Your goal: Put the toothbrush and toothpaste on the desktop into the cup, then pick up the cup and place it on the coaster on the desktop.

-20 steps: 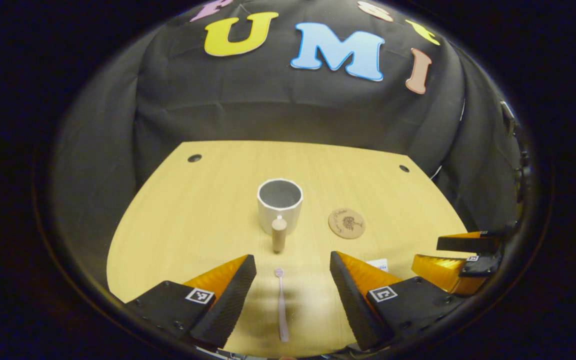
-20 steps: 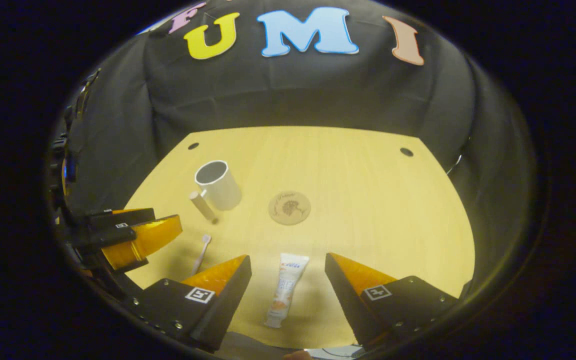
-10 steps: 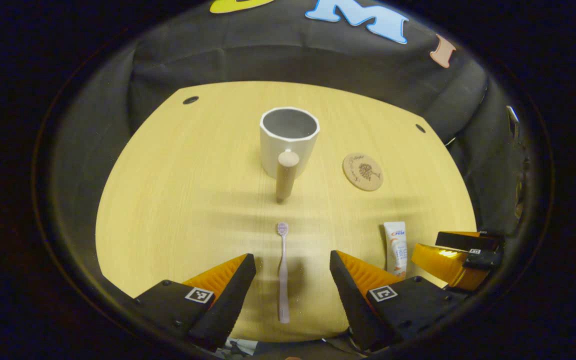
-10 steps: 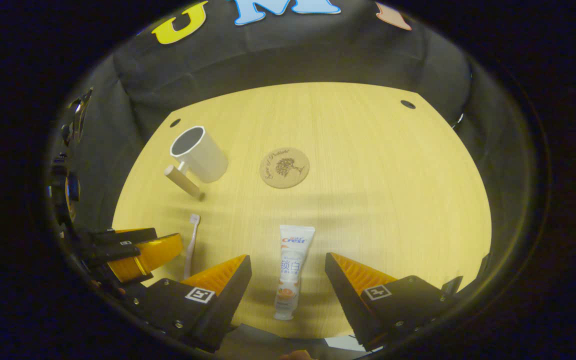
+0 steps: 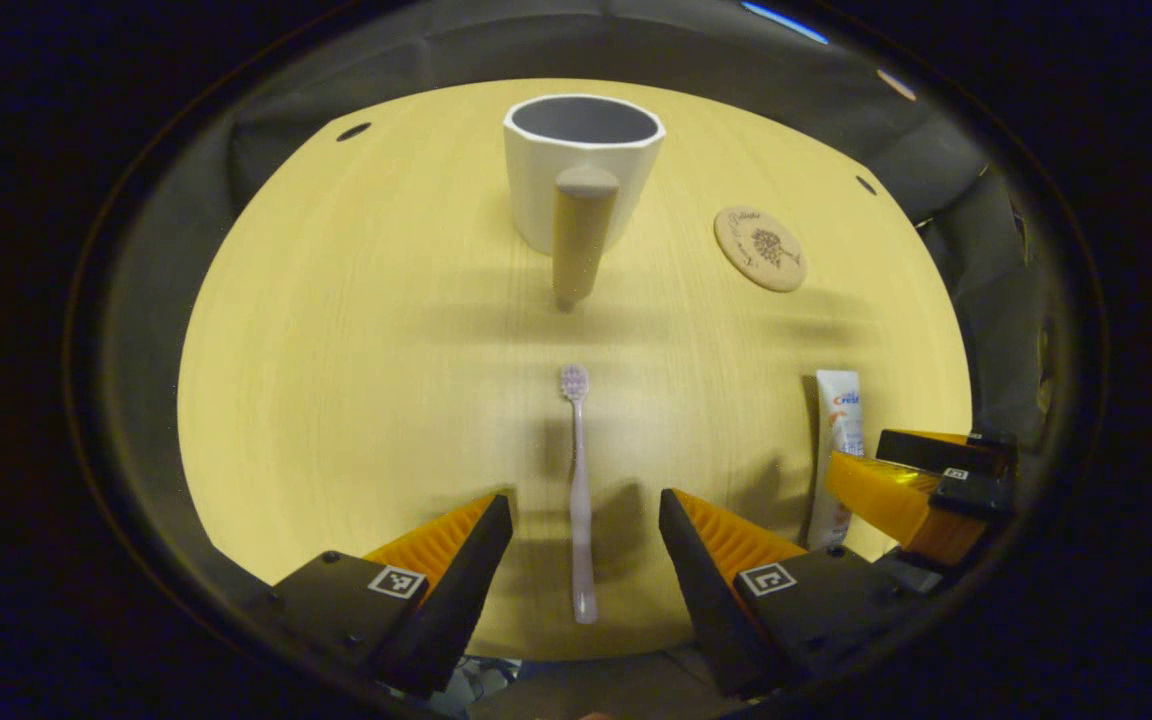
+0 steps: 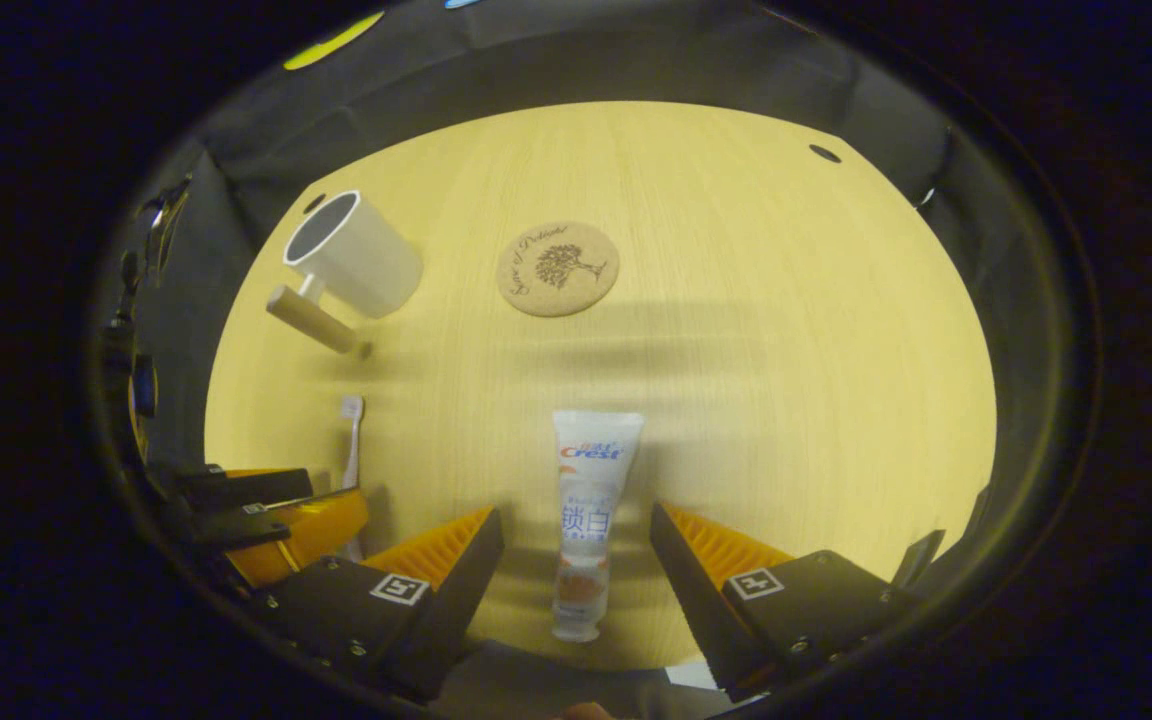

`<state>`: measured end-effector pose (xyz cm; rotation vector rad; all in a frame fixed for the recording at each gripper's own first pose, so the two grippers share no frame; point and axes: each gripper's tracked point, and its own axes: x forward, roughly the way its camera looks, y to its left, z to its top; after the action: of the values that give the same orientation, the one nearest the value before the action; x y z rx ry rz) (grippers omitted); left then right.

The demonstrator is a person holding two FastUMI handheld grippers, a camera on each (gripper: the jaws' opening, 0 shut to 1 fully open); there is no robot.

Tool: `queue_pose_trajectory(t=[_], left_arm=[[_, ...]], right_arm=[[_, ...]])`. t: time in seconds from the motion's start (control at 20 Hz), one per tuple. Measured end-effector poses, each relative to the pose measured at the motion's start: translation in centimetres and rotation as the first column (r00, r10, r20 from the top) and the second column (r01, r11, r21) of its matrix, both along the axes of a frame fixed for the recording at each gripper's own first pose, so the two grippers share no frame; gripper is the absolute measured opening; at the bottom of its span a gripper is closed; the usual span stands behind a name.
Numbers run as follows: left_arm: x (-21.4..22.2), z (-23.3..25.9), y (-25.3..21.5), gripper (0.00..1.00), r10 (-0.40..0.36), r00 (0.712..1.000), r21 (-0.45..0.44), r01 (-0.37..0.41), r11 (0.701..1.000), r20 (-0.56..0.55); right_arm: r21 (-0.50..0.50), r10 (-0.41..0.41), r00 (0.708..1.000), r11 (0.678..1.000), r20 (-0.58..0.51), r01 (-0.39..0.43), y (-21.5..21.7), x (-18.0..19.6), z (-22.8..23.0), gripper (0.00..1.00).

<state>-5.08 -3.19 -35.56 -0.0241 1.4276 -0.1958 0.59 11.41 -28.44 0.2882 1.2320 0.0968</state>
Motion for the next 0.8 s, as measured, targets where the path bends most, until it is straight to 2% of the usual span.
queue_pose_trajectory(t=[0.15,0.35,0.45,0.5,0.55,0.6,0.65,0.75,0.8], left_arm=[[-0.3,-0.6,-0.1,1.0,0.003,1.0,-0.004,-0.003,1.0,-0.028],[-0.6,-1.4,-0.2,0.96,0.011,0.998,-0.009,-0.011,1.0,-0.057],[-0.6,-1.8,0.1,0.82,0.011,0.998,0.009,-0.011,1.0,-0.061],[-0.6,-1.8,0.3,0.81,0.005,0.998,0.012,-0.005,1.0,-0.056],[-0.5,-1.8,0.4,0.73,0.006,0.998,0.018,-0.005,1.0,-0.057],[-0.6,-1.9,0.6,0.83,0.002,0.999,0.026,-0.001,1.0,-0.055],[-0.6,-1.9,0.8,0.7,-0.002,0.999,0.036,0.004,0.999,-0.054],[-0.5,-1.9,1.2,0.62,-0.004,0.999,0.047,0.006,0.999,-0.047],[-0.5,-2.1,1.3,0.51,-0.001,0.999,0.05,0.003,0.999,-0.045]], right_arm=[[0.005,-0.003,1.0,1.0,-0.027,0.003,0.4,-0.1,-0.9,0.93],[0.001,-0.001,0.999,1.0,-0.046,0.001,0.8,-0.3,-1.6,0.93],[-0.001,-0.002,0.999,1.0,-0.05,0.001,0.9,-0.3,-1.9,0.93],[-0.001,0.0,0.999,1.0,-0.053,0.0,1.0,-0.4,-2.0,0.93],[0.006,0.002,0.998,1.0,-0.057,-0.001,1.1,-0.3,-2.1,0.93],[0.012,0.003,0.998,1.0,-0.065,-0.003,1.4,-0.4,-2.3,0.92],[0.021,0.0,0.998,1.0,-0.07,0.001,1.6,-0.5,-2.3,0.89],[0.033,-0.006,0.996,0.999,-0.09,0.009,1.8,-0.9,-2.7,0.77],[0.026,-0.007,0.995,1.0,-0.097,0.01,1.7,-1.1,-2.9,0.74]])
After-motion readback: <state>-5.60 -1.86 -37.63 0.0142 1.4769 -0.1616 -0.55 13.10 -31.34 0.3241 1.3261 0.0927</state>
